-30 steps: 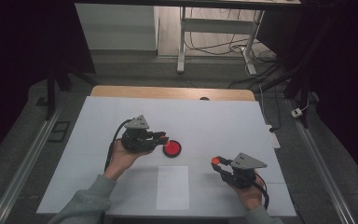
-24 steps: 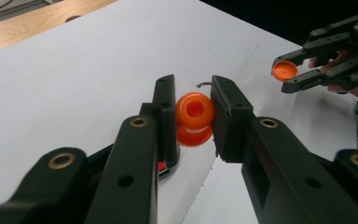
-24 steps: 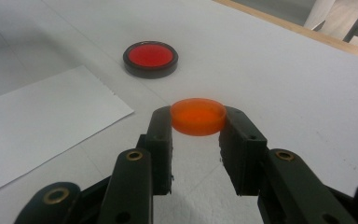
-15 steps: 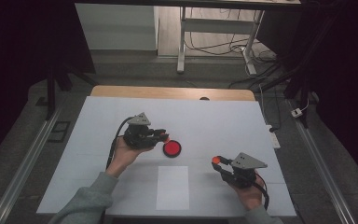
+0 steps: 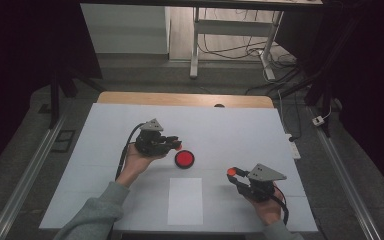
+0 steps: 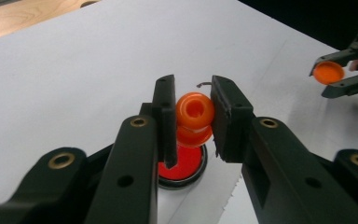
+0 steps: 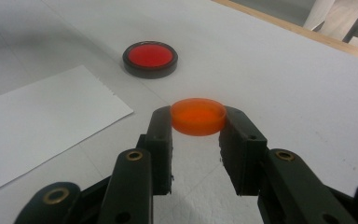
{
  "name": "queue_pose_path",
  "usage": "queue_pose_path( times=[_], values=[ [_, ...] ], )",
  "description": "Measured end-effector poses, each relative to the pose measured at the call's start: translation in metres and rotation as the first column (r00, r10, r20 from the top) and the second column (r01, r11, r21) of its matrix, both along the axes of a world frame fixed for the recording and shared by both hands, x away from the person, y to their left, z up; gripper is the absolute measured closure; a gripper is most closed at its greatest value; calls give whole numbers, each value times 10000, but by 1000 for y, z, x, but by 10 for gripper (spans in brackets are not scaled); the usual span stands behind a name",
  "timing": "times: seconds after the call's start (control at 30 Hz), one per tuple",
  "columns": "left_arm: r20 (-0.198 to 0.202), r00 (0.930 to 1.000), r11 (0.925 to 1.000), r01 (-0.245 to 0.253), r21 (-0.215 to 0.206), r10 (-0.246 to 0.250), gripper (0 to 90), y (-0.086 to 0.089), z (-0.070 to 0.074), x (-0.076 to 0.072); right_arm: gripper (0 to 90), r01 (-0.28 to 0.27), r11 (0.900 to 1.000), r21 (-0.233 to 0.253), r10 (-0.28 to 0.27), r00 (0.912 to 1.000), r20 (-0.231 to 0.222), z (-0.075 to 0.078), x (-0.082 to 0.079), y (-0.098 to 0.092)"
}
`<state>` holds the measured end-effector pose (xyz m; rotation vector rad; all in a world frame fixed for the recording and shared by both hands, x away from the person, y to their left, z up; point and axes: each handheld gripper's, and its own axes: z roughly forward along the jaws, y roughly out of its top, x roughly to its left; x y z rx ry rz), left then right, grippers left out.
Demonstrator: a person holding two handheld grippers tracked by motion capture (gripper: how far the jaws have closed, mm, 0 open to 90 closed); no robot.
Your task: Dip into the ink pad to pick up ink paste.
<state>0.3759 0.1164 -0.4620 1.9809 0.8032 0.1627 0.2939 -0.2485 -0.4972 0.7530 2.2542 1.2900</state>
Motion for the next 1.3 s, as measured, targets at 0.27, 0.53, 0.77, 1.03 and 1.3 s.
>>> queue_pose_path(
  times=[0.27, 0.53, 0.77, 1.03, 1.3],
  values=[
    [-162, 9998, 9997, -63, 221, 66, 719, -4, -11, 11, 645, -16, 10000, -31, 16, 10000, -6, -1, -1, 0],
    [-304, 9995, 9991, 52, 424, -39, 719, -9, -18, 14, 645, -4, 10000, -21, 4, 10000, -14, -2, 0, 1],
    [-391, 9991, 9981, 196, 587, -174, 719, -15, -22, 15, 645, -14, 10000, -89, 14, 10000, -24, -1, -1, 1],
    [-489, 9985, 9959, 271, 869, -229, 719, -21, -32, 17, 645, 0, 10000, -84, -1, 10000, -34, -2, 0, 1],
    [-499, 9982, 9934, 376, 1085, -323, 719, -27, -38, 17, 645, -36, 9999, -141, 35, 10000, -77, -3, 0, 1]
  ],
)
